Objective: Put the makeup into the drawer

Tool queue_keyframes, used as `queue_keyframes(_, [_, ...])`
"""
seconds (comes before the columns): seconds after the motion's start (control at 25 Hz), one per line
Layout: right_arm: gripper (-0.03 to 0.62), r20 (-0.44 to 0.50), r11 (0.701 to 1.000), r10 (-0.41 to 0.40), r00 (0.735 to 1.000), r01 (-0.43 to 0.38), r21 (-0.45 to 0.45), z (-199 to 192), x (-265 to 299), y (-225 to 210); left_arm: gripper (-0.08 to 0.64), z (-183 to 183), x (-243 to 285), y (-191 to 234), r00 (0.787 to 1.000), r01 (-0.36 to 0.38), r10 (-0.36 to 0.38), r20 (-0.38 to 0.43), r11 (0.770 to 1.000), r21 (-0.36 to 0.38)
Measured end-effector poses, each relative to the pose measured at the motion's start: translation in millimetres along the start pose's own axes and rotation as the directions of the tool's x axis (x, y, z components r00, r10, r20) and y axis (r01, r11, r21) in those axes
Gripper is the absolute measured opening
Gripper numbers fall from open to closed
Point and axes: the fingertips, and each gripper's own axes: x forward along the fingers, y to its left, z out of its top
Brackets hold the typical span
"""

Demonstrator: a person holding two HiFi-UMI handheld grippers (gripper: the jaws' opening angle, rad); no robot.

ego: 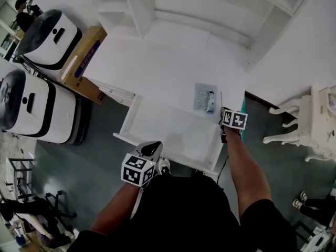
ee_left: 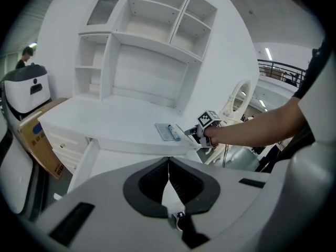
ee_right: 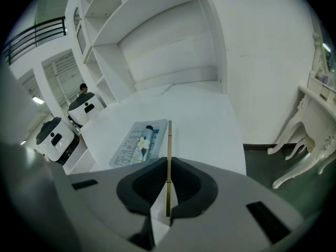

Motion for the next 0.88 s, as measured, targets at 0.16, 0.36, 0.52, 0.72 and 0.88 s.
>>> queue_keyframes(0.16, [0.044,0.028,0.998,0.014,1.000,-0.012,-0.068,-3.5,-20.7,7.6,0.011,4.0,2.0,0.3,0.999,0.030,-0.029,0.021,0.999,-0.045])
queue_keyframes(0.36, [0.045,0.036,0.983,0.047,0.998,-0.040,-0.177,-19.3,-41.4,23.8,0.011,13.0,8.1,-0.5,0.999,0.035,-0.035,0.014,0.999,0.019])
queue_keyframes(0.52, [0.046,0.041,0.975,0.070,0.997,-0.060,-0.213,-33.3,-55.4,35.1,0.011,22.1,12.9,-6.7,0.998,0.062,-0.063,0.014,0.997,0.052])
queue_keyframes(0.72, [0.044,0.030,0.955,0.125,0.992,-0.112,-0.273,-50.5,-71.8,56.4,0.011,24.2,21.0,-9.1,0.997,0.081,-0.080,-0.006,0.993,0.081])
queue_keyframes(0.88, [0.044,-0.055,0.902,0.198,0.979,-0.204,-0.380,-79.8,-70.1,83.6,0.011,16.9,24.1,-9.0,0.995,0.096,-0.094,-0.027,0.993,0.065])
